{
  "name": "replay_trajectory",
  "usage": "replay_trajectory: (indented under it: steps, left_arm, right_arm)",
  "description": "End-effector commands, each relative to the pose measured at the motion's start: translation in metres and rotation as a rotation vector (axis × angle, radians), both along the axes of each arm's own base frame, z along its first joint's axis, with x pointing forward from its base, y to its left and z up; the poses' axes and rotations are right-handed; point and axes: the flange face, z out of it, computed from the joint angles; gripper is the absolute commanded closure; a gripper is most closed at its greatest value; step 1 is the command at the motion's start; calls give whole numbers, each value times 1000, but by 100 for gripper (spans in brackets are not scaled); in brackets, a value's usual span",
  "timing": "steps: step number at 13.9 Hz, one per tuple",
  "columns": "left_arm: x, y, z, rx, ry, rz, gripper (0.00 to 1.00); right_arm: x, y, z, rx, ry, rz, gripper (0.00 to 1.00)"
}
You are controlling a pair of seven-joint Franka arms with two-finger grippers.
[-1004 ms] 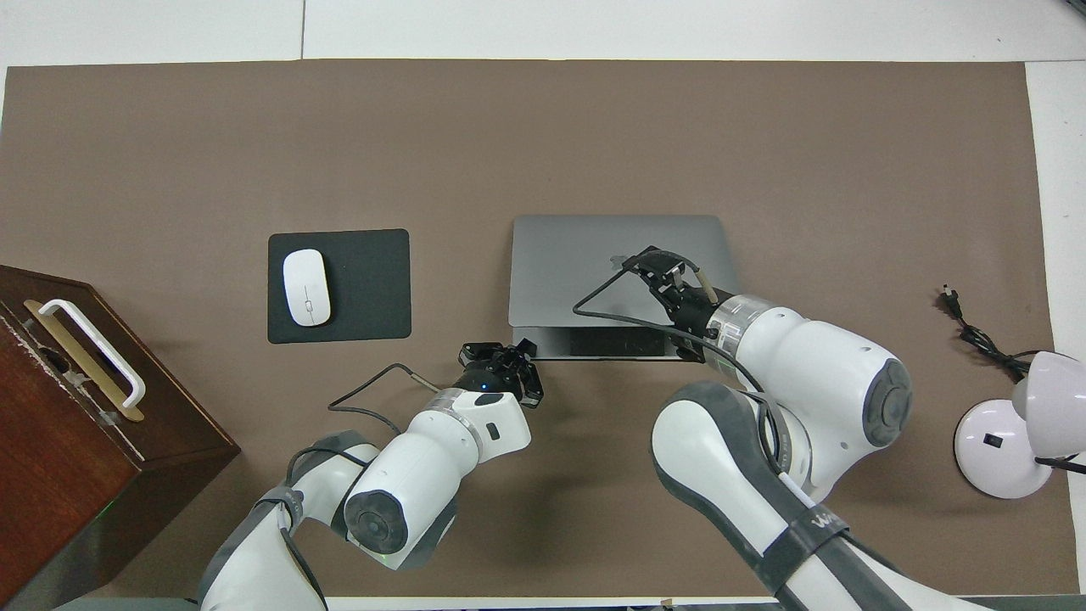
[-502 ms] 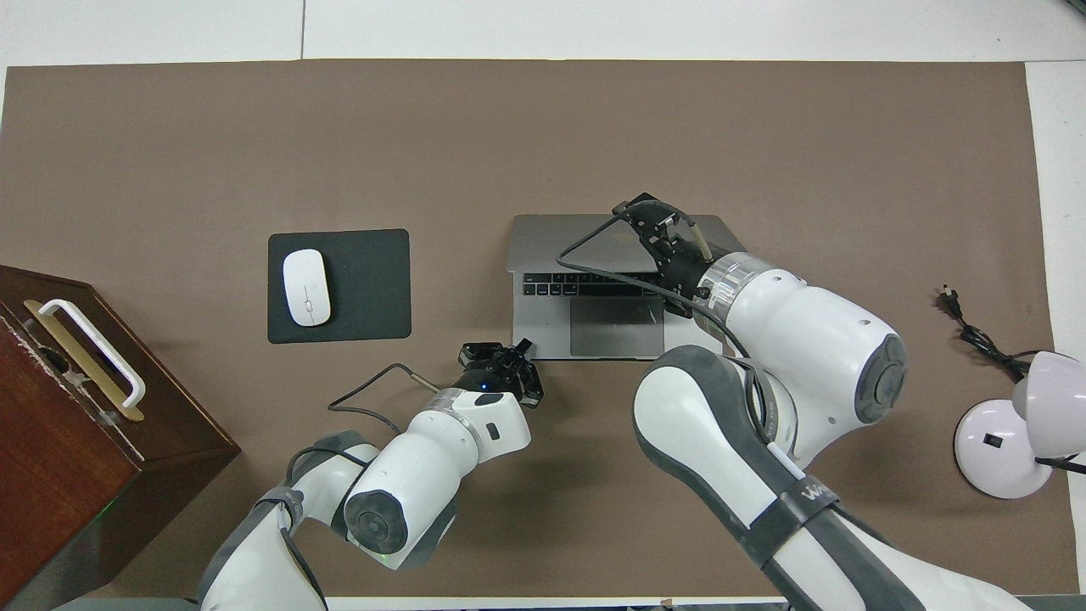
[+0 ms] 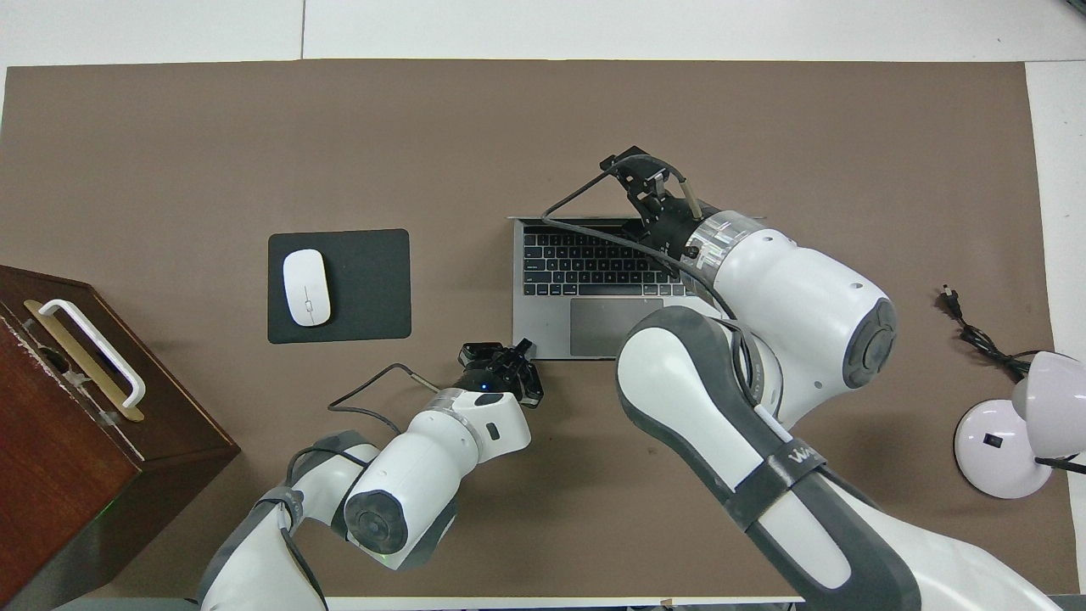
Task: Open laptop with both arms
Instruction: 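Lift the laptop lid upward and away with the right gripper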
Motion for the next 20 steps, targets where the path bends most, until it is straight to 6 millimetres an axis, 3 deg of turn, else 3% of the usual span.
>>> replay_trajectory:
  steps: [1,5,9,13,15,16,18,20]
  left_arm:
    - [6,-1,-18,18,3,0,100]
    - [6,-1,-18,18,3,0,100]
    - [6,-1,-18,18,3,0,100]
    - [6,-1,-18,18,3,0,100]
    - [6,-1,-18,18,3,0,100]
    - [6,-1,-17,18,3,1,100]
    - [7,0,-17,17,2,3,100]
    - [10,-1,-14,9,-1,10,100]
  right_arm:
    - [22,0,19,21,-66,-14,0]
    - [46,-14,33,33,-96,-33,0]
    - [63,-14,41,51,-112,-33,0]
    - [53,-1,43,71,-96,-27,0]
    - [21,31,69,147,-76,-20,0]
    - [14,35,85,190,-71,-39,0]
    - [9,34,107,218,-97,-48,0]
    - [17,30,127,178,-171,-15,0]
